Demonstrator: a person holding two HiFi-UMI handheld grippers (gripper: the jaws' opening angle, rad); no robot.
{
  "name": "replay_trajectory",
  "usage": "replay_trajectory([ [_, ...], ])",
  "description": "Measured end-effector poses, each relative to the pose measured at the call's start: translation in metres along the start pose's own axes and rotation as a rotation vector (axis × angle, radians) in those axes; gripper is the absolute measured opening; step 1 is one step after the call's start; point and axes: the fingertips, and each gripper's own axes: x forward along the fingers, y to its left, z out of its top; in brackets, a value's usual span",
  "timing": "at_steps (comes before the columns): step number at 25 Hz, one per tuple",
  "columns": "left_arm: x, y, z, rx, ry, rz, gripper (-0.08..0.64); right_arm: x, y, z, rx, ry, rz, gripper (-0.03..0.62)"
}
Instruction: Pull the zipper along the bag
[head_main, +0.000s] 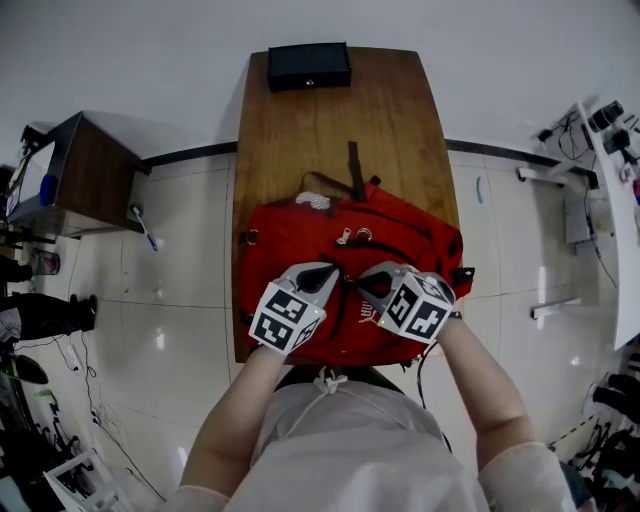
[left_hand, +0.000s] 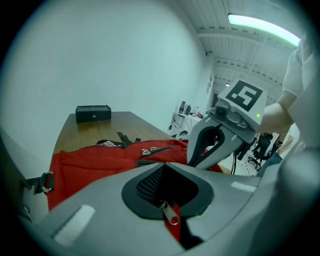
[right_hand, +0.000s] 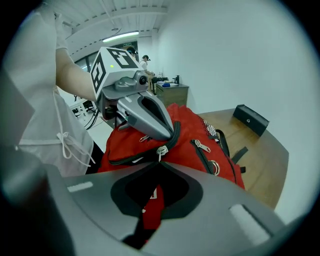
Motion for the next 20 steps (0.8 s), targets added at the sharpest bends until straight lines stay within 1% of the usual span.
replay_trajectory([
  [4, 0.000, 0.000, -0.001, 0.012, 0.007, 0.002, 0.006, 0.001, 0.014, -0.005, 0.043, 0.003, -0.014, 0.008],
  [7, -0.001, 0.001, -0.001, 0.043, 0.005, 0.016, 0.006, 0.004, 0.023, -0.007, 0.086, 0.010, -0.016, 0.008],
  [9, 0.000, 0.001, -0.001, 0.056, 0.010, 0.021, 0.006, 0.006, 0.030, -0.008, 0.097, 0.017, -0.022, 0.008],
  [11, 0.001, 0.002, -0.002, 0.053, 0.017, 0.017, 0.006, 0.010, 0.038, -0.011, 0.098, 0.025, -0.021, 0.008],
  [16, 0.001, 0.003, -0.001, 0.039, 0.015, 0.002, 0.006, 0.017, 0.063, -0.021, 0.118, 0.057, 0.006, 0.008],
  [20, 0.002, 0.003, -0.001, 0.068, 0.001, 0.016, 0.006, 0.022, 0.079, -0.027, 0.194, 0.070, 0.044, 0.008],
])
